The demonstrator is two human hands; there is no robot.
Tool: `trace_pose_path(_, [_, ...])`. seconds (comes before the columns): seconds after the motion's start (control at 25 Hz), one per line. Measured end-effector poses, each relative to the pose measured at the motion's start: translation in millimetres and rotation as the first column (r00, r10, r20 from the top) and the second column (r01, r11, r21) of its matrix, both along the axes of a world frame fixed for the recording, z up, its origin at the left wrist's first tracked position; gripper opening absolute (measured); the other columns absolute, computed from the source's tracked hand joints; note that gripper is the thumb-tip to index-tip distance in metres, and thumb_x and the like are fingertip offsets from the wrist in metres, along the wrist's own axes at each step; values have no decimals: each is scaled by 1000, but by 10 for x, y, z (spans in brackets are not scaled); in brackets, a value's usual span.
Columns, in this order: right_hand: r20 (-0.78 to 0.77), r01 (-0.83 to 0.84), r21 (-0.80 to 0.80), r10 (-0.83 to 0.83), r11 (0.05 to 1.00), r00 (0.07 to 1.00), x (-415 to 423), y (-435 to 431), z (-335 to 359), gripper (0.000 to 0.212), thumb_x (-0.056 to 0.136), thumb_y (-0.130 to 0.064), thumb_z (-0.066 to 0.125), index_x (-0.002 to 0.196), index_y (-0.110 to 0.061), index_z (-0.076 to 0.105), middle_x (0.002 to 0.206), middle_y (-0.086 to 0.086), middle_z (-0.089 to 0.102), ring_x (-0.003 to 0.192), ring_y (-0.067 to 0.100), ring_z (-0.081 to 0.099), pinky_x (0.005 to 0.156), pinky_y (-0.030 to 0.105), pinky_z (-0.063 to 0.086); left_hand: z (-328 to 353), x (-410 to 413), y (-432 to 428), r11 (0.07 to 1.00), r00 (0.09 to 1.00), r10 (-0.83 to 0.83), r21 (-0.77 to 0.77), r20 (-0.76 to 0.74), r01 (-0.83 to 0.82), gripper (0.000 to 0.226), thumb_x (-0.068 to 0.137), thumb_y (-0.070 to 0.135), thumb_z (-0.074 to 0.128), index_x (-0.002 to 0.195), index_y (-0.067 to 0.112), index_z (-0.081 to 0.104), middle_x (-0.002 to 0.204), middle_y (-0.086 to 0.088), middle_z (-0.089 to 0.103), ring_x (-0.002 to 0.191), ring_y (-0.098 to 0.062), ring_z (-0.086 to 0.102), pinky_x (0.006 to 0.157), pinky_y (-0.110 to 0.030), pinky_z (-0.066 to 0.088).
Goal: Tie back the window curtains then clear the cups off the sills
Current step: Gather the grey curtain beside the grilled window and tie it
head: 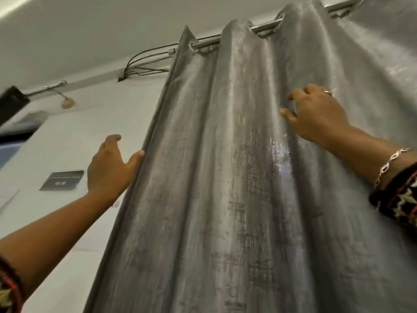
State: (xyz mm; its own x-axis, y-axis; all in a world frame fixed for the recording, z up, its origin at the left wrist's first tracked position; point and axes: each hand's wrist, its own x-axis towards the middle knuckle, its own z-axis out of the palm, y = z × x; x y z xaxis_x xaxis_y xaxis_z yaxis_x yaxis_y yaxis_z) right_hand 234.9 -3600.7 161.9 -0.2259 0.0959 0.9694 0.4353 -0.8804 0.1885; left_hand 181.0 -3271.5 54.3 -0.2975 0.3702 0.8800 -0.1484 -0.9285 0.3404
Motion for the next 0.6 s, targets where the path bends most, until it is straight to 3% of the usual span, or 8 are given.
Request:
trace_pose_path(0.12, [-153,-127,-29,121,991,981,-74,389,-145,53,93,-40,47,134,-7,39,134,24,40,127,38,34,102,43,33,29,-10,147,968,961,-247,-76,-125,239,66,83,37,63,134,6,36,136,-18,48,122,-37,46,100,-48,38])
trace_pose_path(0.24, [-285,-179,56,187,982,940,-168,900,-235,77,88,-56,46,142,-6,24,145,23,27,134,38,27,106,46,31,5,80,262,886,847,-463,-168,-261,433,62,83,32,64,132,5,38,130,-17,51,116,-35,51,95,-47,44])
trace_pose_path(0.36, [-380,-123,146,170,982,909,-175,1331,-263,99,78,-68,52,145,-4,18,148,21,23,135,37,25,104,50,31,-40,250,375,922,822,-373,-74,-430,380,33,94,24,49,113,-3,53,113,-20,58,98,-33,55,83,-41,48])
trace_pose_path(0.44, [-415,11,212,79,977,907,-74,1501,-225,105,75,-64,60,145,-1,14,147,21,23,134,37,26,101,50,33,-62,336,468,951,850,-263,24,-457,308,30,97,19,41,92,-6,56,97,-24,59,89,-34,55,80,-41,46])
trace_pose_path(0.52, [-450,121,298,28,947,893,17,1503,-177,96,82,-46,62,145,2,9,145,21,28,131,37,32,97,48,36,-69,408,530,961,881,-185,107,-435,254,30,97,18,39,84,-3,55,91,-24,57,89,-37,56,78,-40,43])
trace_pose_path(0.6, [-493,146,309,28,940,869,44,1575,-180,65,91,-22,52,142,5,21,139,21,41,125,38,43,94,45,40,-79,461,680,956,894,-161,161,-417,247,31,98,19,38,84,-2,55,92,-25,59,89,-38,57,76,-39,43])
